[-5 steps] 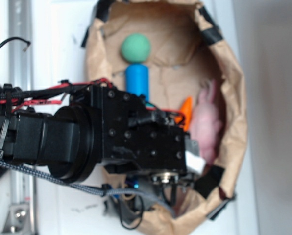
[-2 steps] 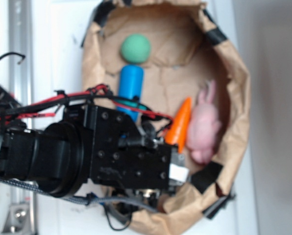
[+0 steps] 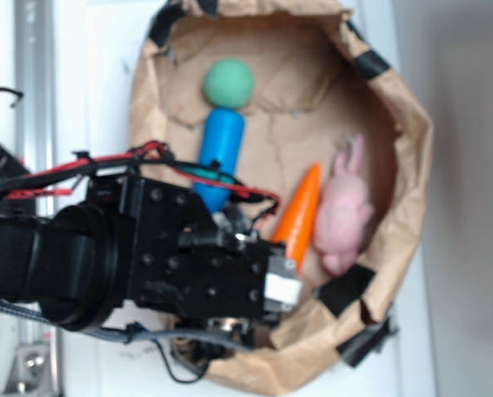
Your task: Grab the black box.
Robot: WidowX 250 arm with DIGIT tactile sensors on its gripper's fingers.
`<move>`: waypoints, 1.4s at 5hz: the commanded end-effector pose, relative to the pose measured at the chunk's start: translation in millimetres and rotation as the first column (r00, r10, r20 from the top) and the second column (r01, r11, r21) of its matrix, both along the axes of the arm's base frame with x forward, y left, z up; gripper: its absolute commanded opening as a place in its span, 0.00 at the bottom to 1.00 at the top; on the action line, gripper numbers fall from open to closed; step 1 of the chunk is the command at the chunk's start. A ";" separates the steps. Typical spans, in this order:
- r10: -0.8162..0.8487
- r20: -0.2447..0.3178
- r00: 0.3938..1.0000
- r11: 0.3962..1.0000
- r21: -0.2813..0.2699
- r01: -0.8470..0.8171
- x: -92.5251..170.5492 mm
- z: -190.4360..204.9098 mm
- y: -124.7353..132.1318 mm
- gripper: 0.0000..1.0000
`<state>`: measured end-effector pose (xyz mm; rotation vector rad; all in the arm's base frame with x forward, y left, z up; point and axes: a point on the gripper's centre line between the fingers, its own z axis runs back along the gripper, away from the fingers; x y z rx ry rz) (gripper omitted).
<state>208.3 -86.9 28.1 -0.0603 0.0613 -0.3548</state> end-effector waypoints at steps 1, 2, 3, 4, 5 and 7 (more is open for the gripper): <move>0.197 0.221 0.955 0.980 -0.025 -0.196 8.2 76.4 50.4 0.00; 0.313 0.268 0.911 0.948 -0.031 -0.317 12.1 115.5 80.0 0.00; 0.317 0.294 0.902 0.945 -0.020 -0.325 17.7 119.3 84.8 0.00; 0.312 0.292 0.904 0.946 -0.008 -0.324 25.1 120.5 82.7 0.00; 0.279 0.282 0.918 0.960 -0.051 -0.276 30.9 122.0 78.3 0.00; 0.269 0.239 0.933 0.962 -0.114 -0.248 45.2 133.5 70.1 0.00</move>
